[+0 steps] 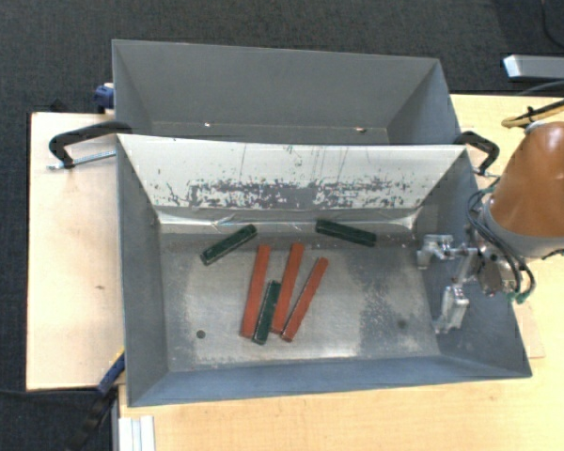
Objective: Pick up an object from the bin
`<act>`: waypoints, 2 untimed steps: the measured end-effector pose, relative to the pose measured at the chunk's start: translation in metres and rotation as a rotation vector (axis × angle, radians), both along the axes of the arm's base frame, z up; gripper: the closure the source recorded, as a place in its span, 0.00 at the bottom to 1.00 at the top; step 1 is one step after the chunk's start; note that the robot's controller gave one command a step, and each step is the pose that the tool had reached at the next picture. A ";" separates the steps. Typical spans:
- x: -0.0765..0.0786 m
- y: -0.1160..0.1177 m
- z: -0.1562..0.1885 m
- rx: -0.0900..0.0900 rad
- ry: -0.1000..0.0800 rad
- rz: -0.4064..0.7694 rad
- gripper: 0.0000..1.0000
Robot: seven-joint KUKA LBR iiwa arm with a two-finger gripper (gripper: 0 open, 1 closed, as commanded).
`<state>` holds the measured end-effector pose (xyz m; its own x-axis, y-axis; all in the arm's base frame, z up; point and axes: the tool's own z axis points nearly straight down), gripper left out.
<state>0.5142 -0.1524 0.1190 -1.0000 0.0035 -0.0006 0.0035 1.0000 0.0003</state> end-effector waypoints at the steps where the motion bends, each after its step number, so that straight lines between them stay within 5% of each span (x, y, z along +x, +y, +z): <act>1: -0.013 0.057 0.078 -0.004 -0.010 0.292 0.00; 2: 0.005 0.102 0.011 -0.001 -0.007 0.304 0.00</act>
Offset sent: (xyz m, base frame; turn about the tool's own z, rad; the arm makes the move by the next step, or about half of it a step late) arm 0.0184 0.1402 -0.0490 -0.3164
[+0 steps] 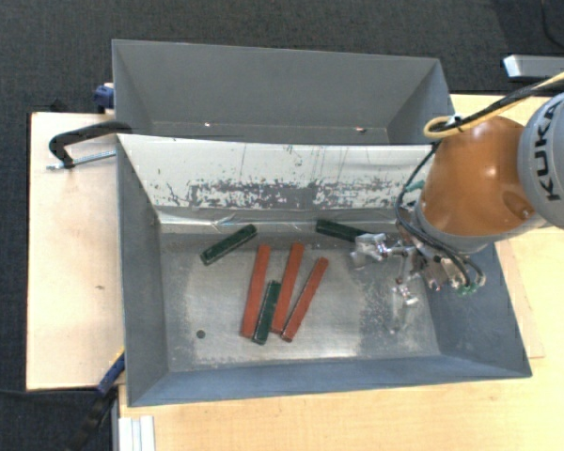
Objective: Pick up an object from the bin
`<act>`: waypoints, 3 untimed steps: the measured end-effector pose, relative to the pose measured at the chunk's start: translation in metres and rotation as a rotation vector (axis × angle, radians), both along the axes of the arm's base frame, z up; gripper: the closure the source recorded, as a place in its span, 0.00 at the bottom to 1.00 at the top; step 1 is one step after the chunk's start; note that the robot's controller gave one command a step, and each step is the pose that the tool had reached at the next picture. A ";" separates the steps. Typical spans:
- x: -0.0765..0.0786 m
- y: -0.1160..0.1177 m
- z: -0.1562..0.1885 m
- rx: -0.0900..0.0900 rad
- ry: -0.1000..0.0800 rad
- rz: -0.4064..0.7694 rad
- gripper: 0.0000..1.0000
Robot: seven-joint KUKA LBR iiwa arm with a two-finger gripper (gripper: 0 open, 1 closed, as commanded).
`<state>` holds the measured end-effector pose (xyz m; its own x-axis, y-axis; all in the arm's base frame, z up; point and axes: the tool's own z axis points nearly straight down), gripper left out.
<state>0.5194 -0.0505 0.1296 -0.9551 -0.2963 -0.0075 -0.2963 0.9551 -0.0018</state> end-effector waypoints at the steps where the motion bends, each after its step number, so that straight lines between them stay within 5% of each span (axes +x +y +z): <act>1: 0.037 0.037 -0.014 0.001 0.014 0.091 0.00; 2: 0.051 0.048 -0.032 0.000 -0.001 0.086 0.00; 3: 0.085 0.066 -0.058 0.002 0.000 0.042 0.00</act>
Offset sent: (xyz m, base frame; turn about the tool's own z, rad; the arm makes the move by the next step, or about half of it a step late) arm 0.0518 0.0536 -0.0596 -0.0794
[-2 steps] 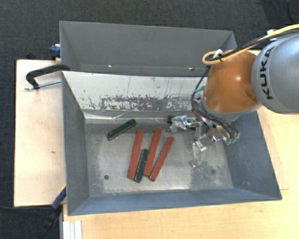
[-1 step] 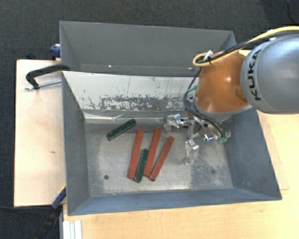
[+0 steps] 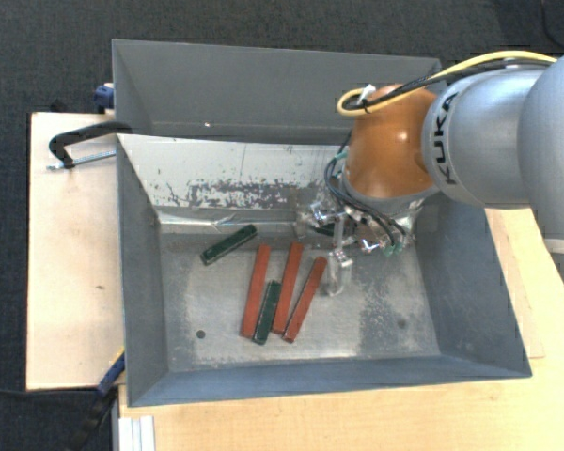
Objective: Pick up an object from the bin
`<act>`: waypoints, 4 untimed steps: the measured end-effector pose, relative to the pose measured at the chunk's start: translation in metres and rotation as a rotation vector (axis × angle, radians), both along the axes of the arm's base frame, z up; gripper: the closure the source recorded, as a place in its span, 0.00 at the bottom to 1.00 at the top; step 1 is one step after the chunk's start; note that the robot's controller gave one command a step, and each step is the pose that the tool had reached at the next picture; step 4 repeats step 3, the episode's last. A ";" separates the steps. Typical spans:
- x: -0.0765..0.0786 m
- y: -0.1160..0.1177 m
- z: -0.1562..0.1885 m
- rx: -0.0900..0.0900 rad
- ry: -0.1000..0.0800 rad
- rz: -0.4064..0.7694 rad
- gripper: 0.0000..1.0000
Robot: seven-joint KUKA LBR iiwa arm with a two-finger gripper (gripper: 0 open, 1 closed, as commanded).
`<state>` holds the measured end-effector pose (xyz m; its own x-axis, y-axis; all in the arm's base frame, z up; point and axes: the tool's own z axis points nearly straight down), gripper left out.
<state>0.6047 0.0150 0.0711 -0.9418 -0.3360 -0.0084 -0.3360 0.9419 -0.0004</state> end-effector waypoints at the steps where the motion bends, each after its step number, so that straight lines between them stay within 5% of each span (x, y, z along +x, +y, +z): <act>1: -0.009 0.016 0.000 -0.003 0.005 0.424 1.00; 2: -0.009 0.016 0.000 -0.003 0.005 0.424 1.00; 3: -0.047 0.005 0.212 -0.003 0.002 0.401 1.00; 4: -0.047 0.005 0.212 -0.003 0.002 0.401 1.00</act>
Offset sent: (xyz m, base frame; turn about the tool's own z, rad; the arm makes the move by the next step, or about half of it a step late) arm 0.0000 0.0000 0.0000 0.0000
